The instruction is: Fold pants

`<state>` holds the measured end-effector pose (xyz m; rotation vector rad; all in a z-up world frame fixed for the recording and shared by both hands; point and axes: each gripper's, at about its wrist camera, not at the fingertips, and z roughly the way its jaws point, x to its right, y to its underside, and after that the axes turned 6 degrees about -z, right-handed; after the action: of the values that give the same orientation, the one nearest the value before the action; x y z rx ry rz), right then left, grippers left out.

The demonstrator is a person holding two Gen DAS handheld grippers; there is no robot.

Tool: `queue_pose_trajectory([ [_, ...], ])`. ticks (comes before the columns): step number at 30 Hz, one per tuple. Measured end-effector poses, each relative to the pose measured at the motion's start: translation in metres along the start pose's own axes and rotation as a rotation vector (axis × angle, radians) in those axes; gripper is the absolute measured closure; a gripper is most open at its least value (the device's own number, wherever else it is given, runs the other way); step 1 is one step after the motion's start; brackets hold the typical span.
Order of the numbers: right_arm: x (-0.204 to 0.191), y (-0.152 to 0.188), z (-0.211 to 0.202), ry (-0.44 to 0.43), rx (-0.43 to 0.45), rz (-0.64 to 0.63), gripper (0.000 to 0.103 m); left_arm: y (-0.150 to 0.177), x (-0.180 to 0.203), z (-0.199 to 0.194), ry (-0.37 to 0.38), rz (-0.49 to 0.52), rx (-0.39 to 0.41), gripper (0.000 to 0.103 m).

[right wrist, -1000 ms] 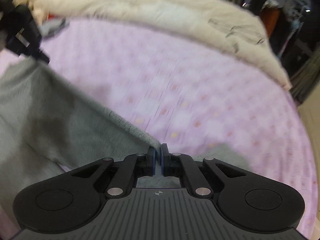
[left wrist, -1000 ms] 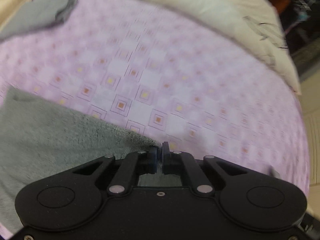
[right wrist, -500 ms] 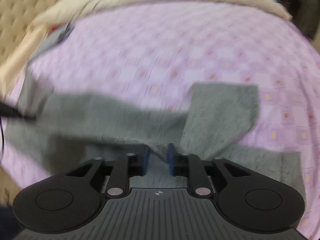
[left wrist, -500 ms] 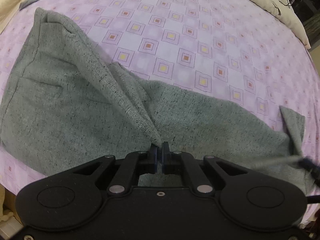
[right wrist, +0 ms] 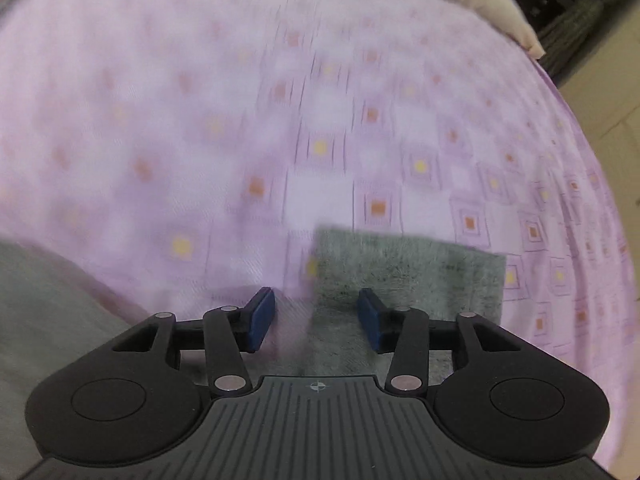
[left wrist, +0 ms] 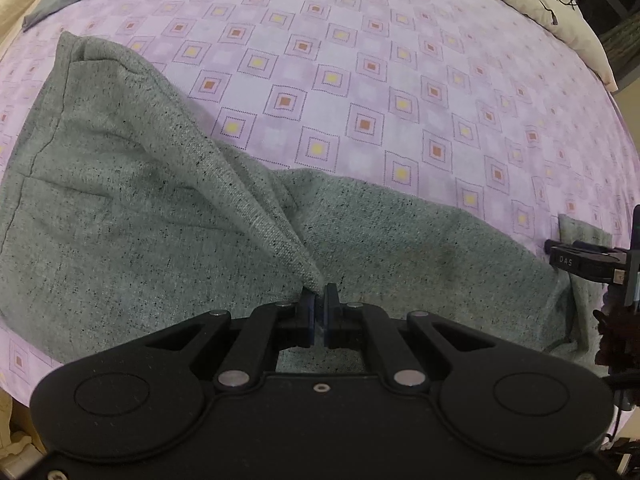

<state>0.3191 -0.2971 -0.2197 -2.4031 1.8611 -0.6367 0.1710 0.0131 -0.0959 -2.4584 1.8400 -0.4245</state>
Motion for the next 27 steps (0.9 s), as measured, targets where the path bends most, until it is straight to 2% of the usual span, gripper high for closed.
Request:
queue_pose_trajectory([
  [1,0.001,-0.005,-0.003,0.015,-0.009,-0.031,0.097,0.001,-0.001,-0.002,0.008,-0.005,0.004,0.099],
  [3,0.022,-0.013,-0.019,-0.007,0.038,-0.006,0.097,-0.011,0.000,-0.010,0.030,-0.018,0.037,0.099],
  [7,0.112,-0.016,-0.077,-0.057,0.216,0.261,0.097,-0.040,0.019,-0.048,0.053,0.022,0.201,0.099],
  [10,0.180,0.009,-0.128,-0.052,0.346,0.441,0.097,-0.051,0.029,-0.081,0.054,0.066,0.341,0.099],
  [13,0.224,0.058,-0.158,-0.059,0.404,0.586,0.097,-0.040,0.026,-0.103,0.077,0.079,0.394,0.096],
  [14,0.233,0.081,-0.164,-0.081,0.420,0.640,0.097,-0.032,0.023,-0.106,0.093,0.081,0.384,0.096],
  [16,0.240,0.120,-0.162,-0.072,0.397,0.701,0.099,-0.006,0.020,-0.105,0.064,0.106,0.356,0.098],
  [18,0.234,0.157,-0.144,-0.053,0.305,0.724,0.099,0.024,0.019,-0.093,0.019,0.156,0.304,0.098],
  [20,0.227,0.203,-0.112,-0.096,0.192,0.808,0.099,0.044,0.013,-0.071,-0.015,0.148,0.212,0.098],
  [23,0.212,0.242,-0.068,-0.111,0.024,0.826,0.099,0.073,0.000,-0.028,-0.063,0.128,0.071,0.098],
  [24,0.209,0.252,-0.060,-0.136,0.018,0.856,0.096,0.078,-0.001,-0.021,-0.076,0.119,0.055,0.098],
  [26,0.206,0.259,-0.057,-0.212,0.080,0.921,0.095,0.083,-0.002,-0.013,-0.104,0.102,0.047,0.098],
  [27,0.206,0.259,-0.057,-0.243,0.116,0.933,0.087,0.083,-0.001,-0.012,-0.107,0.092,0.056,0.098],
])
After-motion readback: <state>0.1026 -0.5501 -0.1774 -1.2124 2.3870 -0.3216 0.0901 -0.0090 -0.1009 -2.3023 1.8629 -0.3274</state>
